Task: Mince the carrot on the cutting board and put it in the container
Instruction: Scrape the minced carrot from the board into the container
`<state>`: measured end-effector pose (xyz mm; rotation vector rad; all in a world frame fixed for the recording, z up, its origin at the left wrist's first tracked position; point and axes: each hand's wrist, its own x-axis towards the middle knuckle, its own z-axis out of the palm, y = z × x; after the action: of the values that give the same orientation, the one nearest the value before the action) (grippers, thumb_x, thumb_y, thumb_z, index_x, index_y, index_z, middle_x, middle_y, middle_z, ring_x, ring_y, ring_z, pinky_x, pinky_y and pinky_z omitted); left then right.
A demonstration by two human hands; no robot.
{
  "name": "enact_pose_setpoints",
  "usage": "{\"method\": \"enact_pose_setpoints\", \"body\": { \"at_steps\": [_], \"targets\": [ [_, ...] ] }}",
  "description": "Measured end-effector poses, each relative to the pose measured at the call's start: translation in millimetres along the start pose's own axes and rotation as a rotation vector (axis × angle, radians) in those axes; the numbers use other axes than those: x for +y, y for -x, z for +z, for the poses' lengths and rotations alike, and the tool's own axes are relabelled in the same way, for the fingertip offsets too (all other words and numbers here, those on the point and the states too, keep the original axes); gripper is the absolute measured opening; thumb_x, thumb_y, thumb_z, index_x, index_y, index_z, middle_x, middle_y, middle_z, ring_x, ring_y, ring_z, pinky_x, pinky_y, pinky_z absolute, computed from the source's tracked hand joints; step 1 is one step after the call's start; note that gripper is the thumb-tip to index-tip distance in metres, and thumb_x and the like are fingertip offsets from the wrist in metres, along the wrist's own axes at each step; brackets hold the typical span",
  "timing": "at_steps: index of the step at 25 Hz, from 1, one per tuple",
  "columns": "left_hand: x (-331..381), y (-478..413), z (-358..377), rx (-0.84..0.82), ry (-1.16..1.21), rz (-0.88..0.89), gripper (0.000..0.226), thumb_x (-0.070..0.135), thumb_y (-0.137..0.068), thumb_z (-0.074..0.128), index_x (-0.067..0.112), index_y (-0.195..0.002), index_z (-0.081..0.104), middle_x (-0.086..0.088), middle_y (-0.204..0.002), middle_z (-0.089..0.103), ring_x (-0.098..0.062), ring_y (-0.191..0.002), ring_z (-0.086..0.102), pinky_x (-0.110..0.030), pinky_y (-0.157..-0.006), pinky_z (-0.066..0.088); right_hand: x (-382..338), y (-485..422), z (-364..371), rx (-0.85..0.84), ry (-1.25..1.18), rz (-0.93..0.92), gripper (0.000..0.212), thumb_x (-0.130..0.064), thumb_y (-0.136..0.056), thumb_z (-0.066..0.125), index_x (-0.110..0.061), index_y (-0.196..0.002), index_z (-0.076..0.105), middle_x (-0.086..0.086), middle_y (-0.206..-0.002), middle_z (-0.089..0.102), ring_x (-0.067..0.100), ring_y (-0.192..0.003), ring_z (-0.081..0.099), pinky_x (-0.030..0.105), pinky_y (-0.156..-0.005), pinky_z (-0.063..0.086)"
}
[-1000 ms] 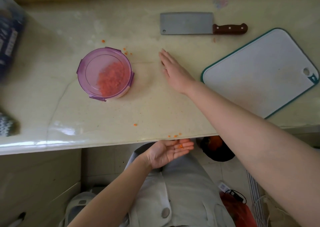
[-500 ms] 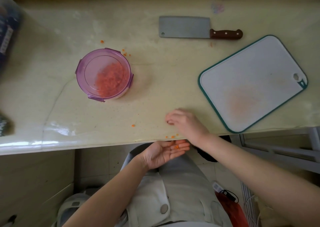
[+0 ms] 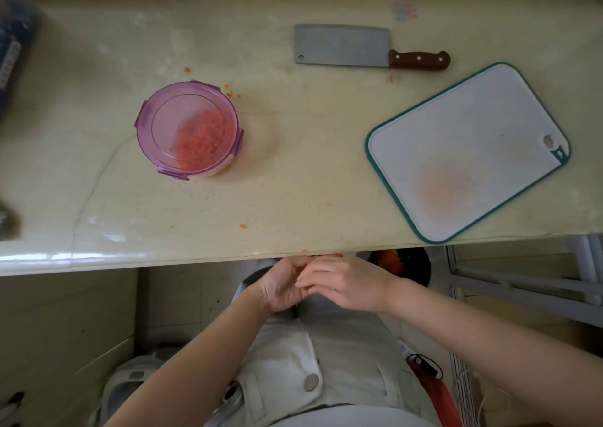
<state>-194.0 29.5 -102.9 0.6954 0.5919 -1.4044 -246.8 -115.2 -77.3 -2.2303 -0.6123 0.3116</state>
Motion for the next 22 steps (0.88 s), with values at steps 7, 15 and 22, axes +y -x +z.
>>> {"method": "enact_pose_setpoints", "body": {
  "at_steps": [7,15,22],
  "targets": [
    [22.8,30.1,15.6,0.047,0.211,0.154,0.032,0.009,-0.077,0.043,-0.002,-0.068,0.071,-0.013,-0.065,0.065,-0.02,-0.055,0.065,-0.024,-0.052,0.055,-1.0,-56.9,-57.2,0.526,-0.095,0.368,0.029,-0.02,-0.098,0.044,-0.004,-0.116,0.06,0.007,-0.109,0.066,0.016,-0.1,0.062,0.03,-0.09,0.05],
    [82.2,58.4,-14.8,0.187,0.68,0.717,0.034,0.007,-0.098,0.028,-0.005,-0.1,0.06,-0.016,-0.083,0.068,-0.023,-0.081,0.064,-0.029,-0.073,0.057,-1.0,-200.4,-59.3,0.261,-0.298,0.64,0.041,-0.023,-0.099,0.048,-0.002,-0.134,0.046,0.015,-0.131,0.056,0.03,-0.121,0.053,0.031,-0.098,0.038],
    [133.7,81.1,-27.8,0.178,0.763,0.873,0.032,0.008,-0.1,0.027,-0.008,-0.104,0.054,-0.022,-0.098,0.066,-0.03,-0.096,0.062,-0.039,-0.095,0.045,-3.8,-247.3,-39.5,0.143,-0.06,0.507,0.033,-0.013,-0.1,0.04,0.001,-0.127,0.054,0.02,-0.131,0.056,0.031,-0.122,0.051,0.03,-0.099,0.034]
  ]
}}
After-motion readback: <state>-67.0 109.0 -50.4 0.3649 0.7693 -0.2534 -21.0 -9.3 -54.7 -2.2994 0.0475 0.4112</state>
